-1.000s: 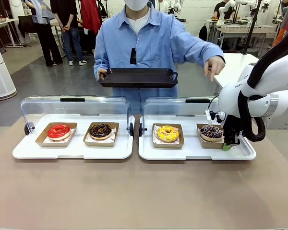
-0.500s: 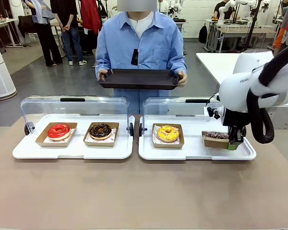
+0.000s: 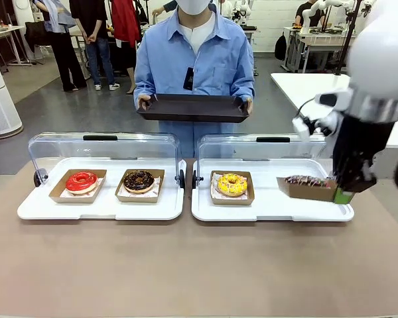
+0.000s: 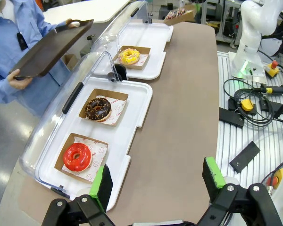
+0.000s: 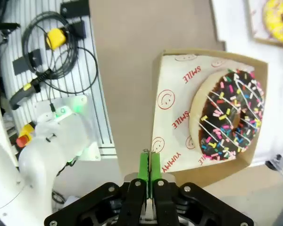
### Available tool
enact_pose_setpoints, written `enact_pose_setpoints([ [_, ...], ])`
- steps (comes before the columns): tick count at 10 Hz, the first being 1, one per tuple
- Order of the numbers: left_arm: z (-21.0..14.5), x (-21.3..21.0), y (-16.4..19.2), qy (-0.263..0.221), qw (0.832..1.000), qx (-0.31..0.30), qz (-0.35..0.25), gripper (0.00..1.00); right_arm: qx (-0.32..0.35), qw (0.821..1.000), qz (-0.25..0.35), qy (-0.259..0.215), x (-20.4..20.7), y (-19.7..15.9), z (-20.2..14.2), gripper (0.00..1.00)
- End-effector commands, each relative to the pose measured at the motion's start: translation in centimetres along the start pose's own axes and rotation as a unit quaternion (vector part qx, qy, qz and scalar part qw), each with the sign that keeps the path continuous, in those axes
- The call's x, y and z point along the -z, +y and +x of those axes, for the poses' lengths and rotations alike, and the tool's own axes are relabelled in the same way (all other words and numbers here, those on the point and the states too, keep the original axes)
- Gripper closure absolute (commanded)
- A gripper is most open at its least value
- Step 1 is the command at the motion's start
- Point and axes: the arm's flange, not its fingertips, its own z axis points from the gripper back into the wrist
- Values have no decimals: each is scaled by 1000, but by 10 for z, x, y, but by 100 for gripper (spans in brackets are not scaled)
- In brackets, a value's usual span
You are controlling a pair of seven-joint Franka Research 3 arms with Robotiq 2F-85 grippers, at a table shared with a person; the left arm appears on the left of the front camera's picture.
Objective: Provide the desired donut to the person.
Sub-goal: Pick up and lift the Paper togo box containing the Donut pointed at by the person.
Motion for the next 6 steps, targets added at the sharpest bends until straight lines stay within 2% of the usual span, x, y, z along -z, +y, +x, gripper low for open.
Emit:
enact_pose_setpoints([
  [1,0,-1,1,-8,1000,6,-1,0,8,998,-64,-20,-43,18,-1,100],
  [4,0,-1,1,-8,1000,6,-1,0,18,997,-70,-9,-89,0,18,100],
  [6,0,-1,1,-8,1000,6,-1,0,-2,997,-71,-6,-91,-18,26,100],
])
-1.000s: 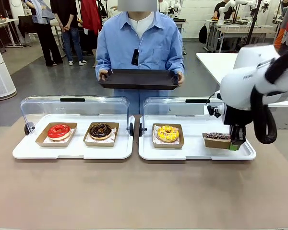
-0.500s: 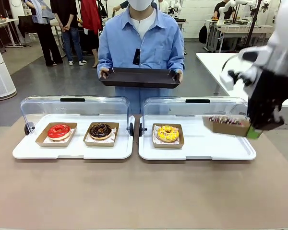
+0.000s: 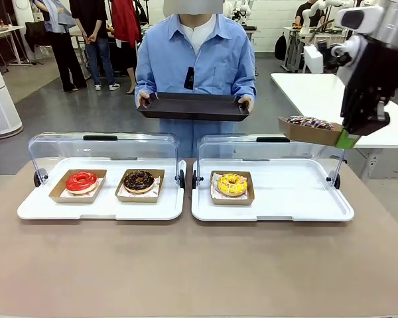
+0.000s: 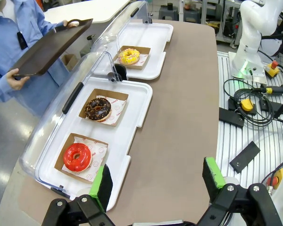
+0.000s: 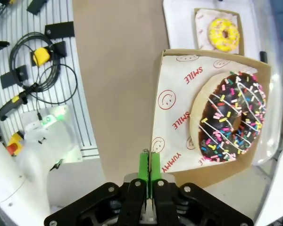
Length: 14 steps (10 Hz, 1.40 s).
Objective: Provide the desired donut to the person.
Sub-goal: Pick up and lift the Paper togo box containing the Donut pointed at by the person, then place the picked Paper togo box onto the Handle tray extended by the person.
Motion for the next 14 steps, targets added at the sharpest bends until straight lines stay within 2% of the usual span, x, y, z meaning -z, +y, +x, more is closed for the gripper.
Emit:
enact_pose_setpoints([
  [1,0,-1,1,-8,1000,6,-1,0,1,1000,-9,-5,-4,14,-7,100],
  [14,0,-1,1,-8,1000,6,-1,0,1,1000,-9,-5,-4,14,-7,100],
])
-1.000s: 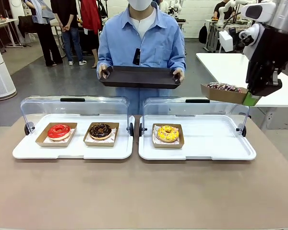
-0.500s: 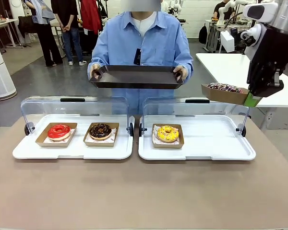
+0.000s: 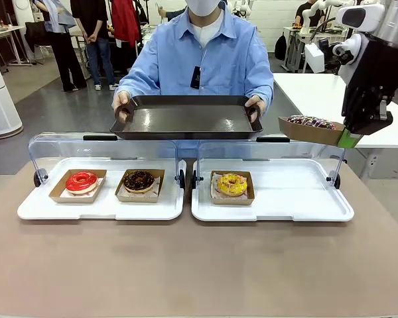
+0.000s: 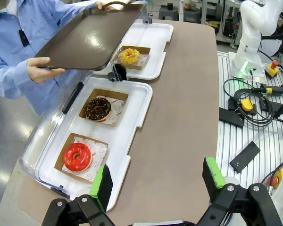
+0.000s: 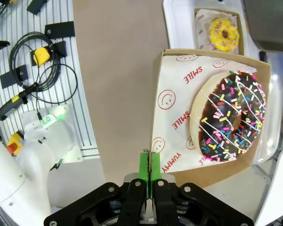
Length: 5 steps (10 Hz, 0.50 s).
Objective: Provide the desired donut to the person.
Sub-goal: Place the picked Paper togo box onto the Handle tray extended by the person.
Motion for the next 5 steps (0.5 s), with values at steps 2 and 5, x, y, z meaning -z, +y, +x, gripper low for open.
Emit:
enact_pose_setpoints([
  [2,0,-1,1,-8,1000,6,-1,0,1,1000,0,0,2,2,-1,100],
  [5,0,-1,1,-8,1000,6,-1,0,0,1000,0,0,0,0,0,98],
])
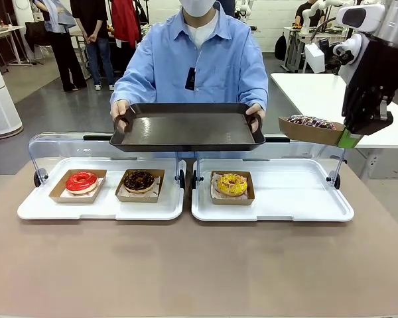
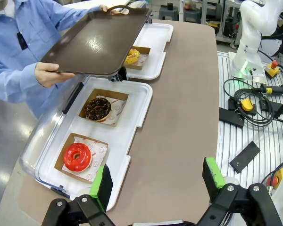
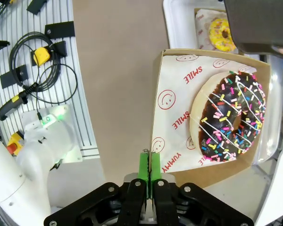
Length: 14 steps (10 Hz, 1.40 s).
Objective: Provide the desired donut to the person.
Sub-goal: Place the picked Paper togo box onto the Handle tray extended by the person.
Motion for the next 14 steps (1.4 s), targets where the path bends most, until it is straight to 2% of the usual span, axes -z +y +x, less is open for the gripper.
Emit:
enact_pose_setpoints([
  [1,0,-1,1,-8,1000,6,-1,0,-18,999,-39,13,-26,17,15,98],
  [3,0,-1,1,-8,1000,6,-1,0,-45,994,-97,2,-68,6,54,98],
  [5,0,-1,1,-8,1000,6,-1,0,-51,993,-104,-14,-78,-23,88,98],
  [7,0,-1,1,-8,1000,6,-1,0,-50,994,-95,-17,-61,-59,124,98],
  [9,0,-1,1,-8,1000,6,-1,0,-22,995,-91,17,-23,-95,156,98],
  [11,0,-1,1,-8,1000,6,-1,0,-14,996,-86,19,9,-122,174,98],
  [14,0,-1,1,-8,1000,6,-1,0,-38,996,-78,16,32,-128,190,98],
])
